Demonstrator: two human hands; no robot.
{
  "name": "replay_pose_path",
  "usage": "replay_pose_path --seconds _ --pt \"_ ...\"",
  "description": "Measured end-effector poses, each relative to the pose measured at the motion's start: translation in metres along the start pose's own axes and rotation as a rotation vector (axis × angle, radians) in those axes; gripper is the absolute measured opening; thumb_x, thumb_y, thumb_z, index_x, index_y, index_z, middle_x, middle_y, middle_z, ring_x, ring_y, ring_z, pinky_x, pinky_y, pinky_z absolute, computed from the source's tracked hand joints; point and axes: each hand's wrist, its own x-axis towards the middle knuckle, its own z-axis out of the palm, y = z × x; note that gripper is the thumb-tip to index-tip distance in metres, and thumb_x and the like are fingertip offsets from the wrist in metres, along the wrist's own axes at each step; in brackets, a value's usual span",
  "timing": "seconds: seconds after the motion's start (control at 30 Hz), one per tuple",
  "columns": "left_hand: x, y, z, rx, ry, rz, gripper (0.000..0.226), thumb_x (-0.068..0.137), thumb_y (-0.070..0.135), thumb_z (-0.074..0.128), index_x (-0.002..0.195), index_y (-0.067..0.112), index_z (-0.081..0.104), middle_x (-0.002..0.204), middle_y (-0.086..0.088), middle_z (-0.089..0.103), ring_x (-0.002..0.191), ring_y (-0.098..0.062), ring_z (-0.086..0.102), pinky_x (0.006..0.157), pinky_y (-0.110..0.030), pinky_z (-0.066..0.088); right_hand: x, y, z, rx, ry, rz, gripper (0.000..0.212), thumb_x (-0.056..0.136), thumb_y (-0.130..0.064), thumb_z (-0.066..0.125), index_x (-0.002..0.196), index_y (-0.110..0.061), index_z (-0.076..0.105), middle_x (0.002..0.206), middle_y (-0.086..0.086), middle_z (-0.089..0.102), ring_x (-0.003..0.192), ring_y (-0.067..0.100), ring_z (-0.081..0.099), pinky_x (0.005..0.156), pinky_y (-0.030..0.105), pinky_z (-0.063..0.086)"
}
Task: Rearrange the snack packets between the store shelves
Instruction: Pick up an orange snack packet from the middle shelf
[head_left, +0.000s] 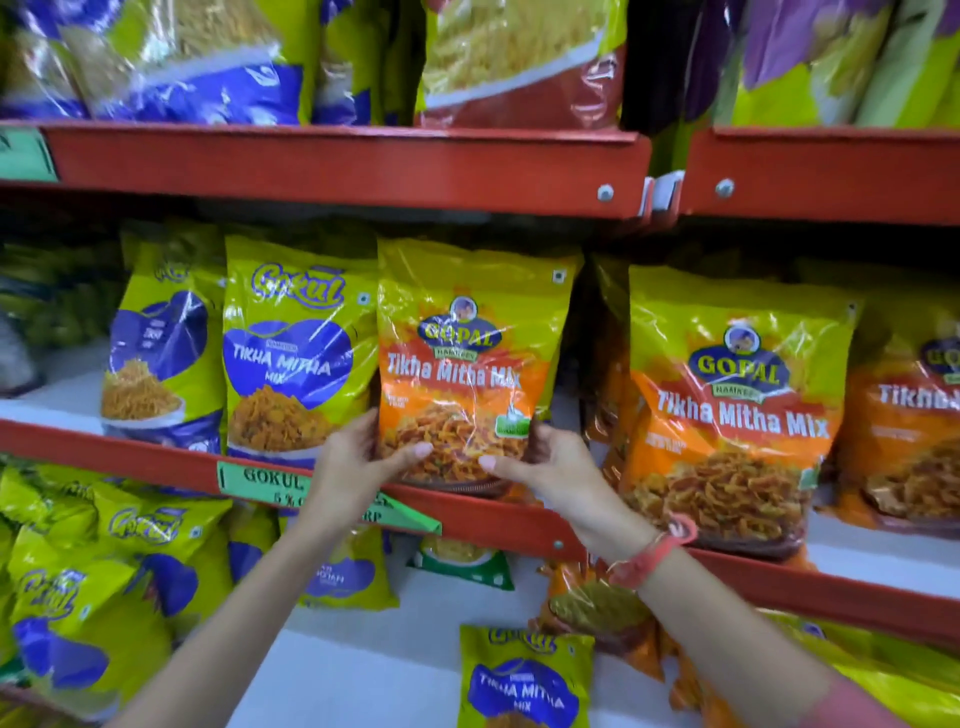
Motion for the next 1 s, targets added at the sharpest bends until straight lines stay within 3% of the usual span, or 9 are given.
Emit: replay_pose_path --seconds 0.07,0.13,0.2,0.3,0.47,0.63,0.8,0.9,1.0 --pt "0.005 -0.004 0.000 -0.053 0.013 0.008 0.042 0.052 0.030 0.083 0.089 0.032 0.063 0.074 0.030 0.074 0.083 0.010 0.069 0.064 -0.007 0.053 0.003 0.006 0.002 -0.009 0.057 -0.012 0.048 0.070 -0.011 0.085 0.114 -0.008 0.067 0.113 0.007 0.074 0.106 0.020 0.070 0.100 0.044 0.053" --pt "0.004 -0.005 0.001 -0.104 0.044 0.048 0.056 0.049 0.022 0.087 0.100 0.025 0.063 0.069 0.032 0.071 0.075 0.015 0.068 0.060 -0.003 0.051 0.000 0.010 0.001 -0.020 0.090 -0.050 0.046 0.068 -0.011 0.087 0.110 -0.014 0.068 0.108 0.000 0.075 0.102 0.011 0.072 0.097 0.039 0.056" --pt "0.000 -0.002 0.001 -0.112 0.063 0.088 0.076 0.048 0.015 0.090 0.118 0.011 0.062 0.082 0.027 0.070 0.075 0.015 0.068 0.060 -0.003 0.051 -0.007 0.010 0.000 -0.036 0.108 -0.102 0.046 0.068 -0.011 0.087 0.108 -0.022 0.068 0.105 -0.011 0.075 0.099 0.000 0.071 0.091 0.027 0.056" --pt "-0.011 0.008 0.002 -0.139 0.071 0.150 0.090 0.041 0.022 0.090 0.124 0.006 0.060 0.089 0.019 0.071 0.081 0.010 0.070 0.064 -0.007 0.054 -0.020 0.005 -0.005 -0.039 0.146 -0.151 0.047 0.067 -0.010 0.087 0.101 -0.034 0.067 0.096 -0.022 0.074 0.094 -0.008 0.069 0.082 0.014 0.053" --pt "-0.038 0.025 0.001 -0.173 0.044 0.205 0.082 0.040 0.020 0.090 0.115 0.025 0.057 0.072 0.034 0.071 0.081 0.009 0.070 0.064 -0.007 0.053 -0.051 -0.003 -0.014 -0.015 0.177 -0.212 0.049 0.067 -0.004 0.086 0.100 -0.036 0.067 0.093 -0.024 0.076 0.095 -0.005 0.071 0.078 0.010 0.054" --pt "-0.071 0.038 0.004 -0.223 -0.018 0.207 0.084 0.037 0.020 0.092 0.117 0.011 0.065 0.075 0.025 0.075 0.086 -0.002 0.073 0.066 -0.013 0.057 -0.093 -0.008 -0.034 0.008 0.165 -0.238 0.050 0.068 -0.001 0.084 0.105 -0.029 0.067 0.103 -0.014 0.076 0.097 -0.001 0.072 0.081 0.014 0.055" --pt "-0.091 0.059 0.033 -0.237 -0.110 0.192 0.065 0.030 0.024 0.093 0.092 0.027 0.073 0.073 0.020 0.076 0.081 -0.002 0.074 0.063 -0.012 0.056 -0.129 -0.011 -0.082 -0.017 0.162 -0.219 0.050 0.064 0.005 0.083 0.104 -0.021 0.069 0.089 -0.020 0.079 0.088 -0.003 0.072 0.075 0.010 0.054" --pt "-0.100 0.075 0.070 -0.253 -0.153 0.203 0.052 0.030 0.028 0.093 0.078 0.034 0.075 0.076 0.020 0.077 0.083 -0.003 0.074 0.064 -0.012 0.056 -0.147 -0.017 -0.126 -0.040 0.184 -0.212 0.053 0.054 -0.009 0.086 0.104 -0.018 0.071 0.092 -0.014 0.080 0.089 0.001 0.073 0.075 0.012 0.055" --pt "-0.106 0.090 0.118 -0.282 -0.190 0.213 0.059 0.034 0.022 0.095 0.089 0.025 0.076 0.078 0.017 0.078 0.084 -0.006 0.075 0.066 -0.014 0.056 -0.166 -0.026 -0.179 -0.104 0.219 -0.202 0.058 0.048 -0.018 0.087 0.104 -0.018 0.073 0.094 -0.010 0.080 0.089 0.001 0.073 0.076 0.013 0.056"
